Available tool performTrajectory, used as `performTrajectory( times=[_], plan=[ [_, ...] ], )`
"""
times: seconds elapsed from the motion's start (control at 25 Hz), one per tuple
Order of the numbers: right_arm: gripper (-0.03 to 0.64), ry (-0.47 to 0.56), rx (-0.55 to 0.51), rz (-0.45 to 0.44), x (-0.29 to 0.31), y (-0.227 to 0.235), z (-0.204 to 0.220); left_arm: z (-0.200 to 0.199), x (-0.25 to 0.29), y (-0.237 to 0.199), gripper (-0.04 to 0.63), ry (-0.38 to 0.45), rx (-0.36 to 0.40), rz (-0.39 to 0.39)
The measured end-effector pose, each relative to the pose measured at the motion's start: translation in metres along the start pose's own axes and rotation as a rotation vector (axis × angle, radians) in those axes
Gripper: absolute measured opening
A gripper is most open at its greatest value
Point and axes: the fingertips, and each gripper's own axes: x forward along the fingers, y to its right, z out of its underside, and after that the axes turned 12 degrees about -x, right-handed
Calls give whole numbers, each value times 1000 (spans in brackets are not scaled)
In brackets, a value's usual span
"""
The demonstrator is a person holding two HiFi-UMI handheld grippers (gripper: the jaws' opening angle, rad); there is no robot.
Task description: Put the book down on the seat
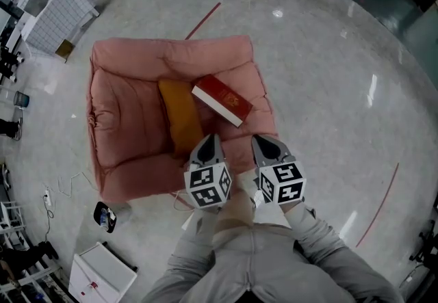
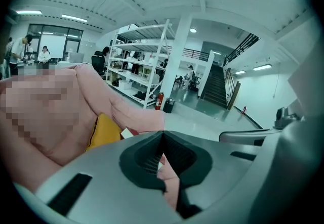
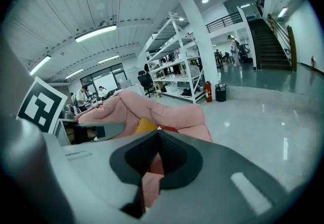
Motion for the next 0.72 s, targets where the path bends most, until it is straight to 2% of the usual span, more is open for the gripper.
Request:
performTrajectory(
  times=[0.72],
  plan=[
    [-1, 41, -76, -25, -43, -38, -6, 7, -58, 9, 5, 7, 33, 31]
  ],
)
